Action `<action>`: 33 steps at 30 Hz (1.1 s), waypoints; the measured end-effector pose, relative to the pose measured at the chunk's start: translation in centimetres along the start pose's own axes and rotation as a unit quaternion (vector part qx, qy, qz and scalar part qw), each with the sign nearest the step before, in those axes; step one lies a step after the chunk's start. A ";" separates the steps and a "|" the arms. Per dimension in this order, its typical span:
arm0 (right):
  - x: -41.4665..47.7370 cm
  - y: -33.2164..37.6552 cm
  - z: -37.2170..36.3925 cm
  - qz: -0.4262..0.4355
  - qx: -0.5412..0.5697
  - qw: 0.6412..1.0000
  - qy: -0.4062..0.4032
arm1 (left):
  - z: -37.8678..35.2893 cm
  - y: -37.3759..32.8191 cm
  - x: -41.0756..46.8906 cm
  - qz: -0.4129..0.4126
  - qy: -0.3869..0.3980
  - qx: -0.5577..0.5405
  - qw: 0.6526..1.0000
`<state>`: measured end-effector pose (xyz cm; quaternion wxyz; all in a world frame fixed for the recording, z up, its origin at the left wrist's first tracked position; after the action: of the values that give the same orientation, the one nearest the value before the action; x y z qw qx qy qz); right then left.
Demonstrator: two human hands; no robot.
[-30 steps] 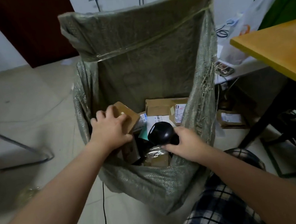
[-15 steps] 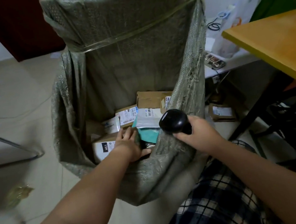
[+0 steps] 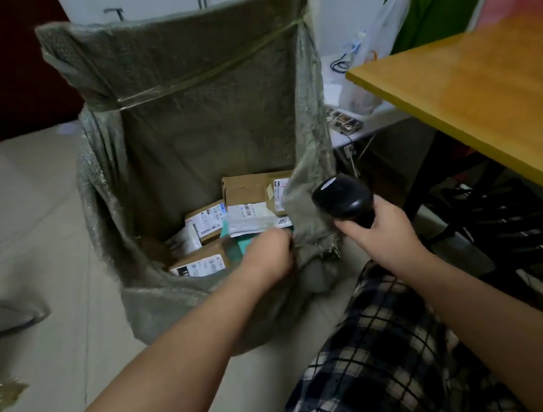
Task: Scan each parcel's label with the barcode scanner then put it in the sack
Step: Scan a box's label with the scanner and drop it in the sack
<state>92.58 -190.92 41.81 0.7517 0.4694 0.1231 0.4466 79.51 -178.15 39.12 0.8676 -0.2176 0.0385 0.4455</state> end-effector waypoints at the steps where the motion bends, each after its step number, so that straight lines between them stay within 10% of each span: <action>1: 0.0 0.2 0.8 -0.005 0.014 0.999 -0.028 | 1.6 -0.7 0.1 -0.010 -0.046 -0.032 0.998; 5: 0.2 0.9 3.3 -0.013 0.006 0.995 -0.095 | 5.3 -2.8 -0.2 -0.052 -0.188 -0.139 0.971; 22: -2.5 0.6 7.1 -0.042 0.004 0.991 -0.127 | 1.0 -7.7 0.5 -0.080 -0.114 0.081 0.987; 33: -4.6 2.4 26.0 -0.089 0.119 0.934 -0.324 | 4.8 -28.4 0.3 -0.292 -0.104 -0.030 0.950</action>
<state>104.34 -209.59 56.45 0.7262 0.6617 -0.0341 0.1835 101.51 -190.42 53.14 0.9519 -0.1977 -0.1306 0.1941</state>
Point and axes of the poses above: each hand's wrist, its own x-axis towards the middle knuckle, its own z-axis out of the back of the hand, y = z × x, the point moved 1 cm from there along x, towards the middle knuckle, and after that the axes turned 11 degrees about z, right-handed, at the moved point
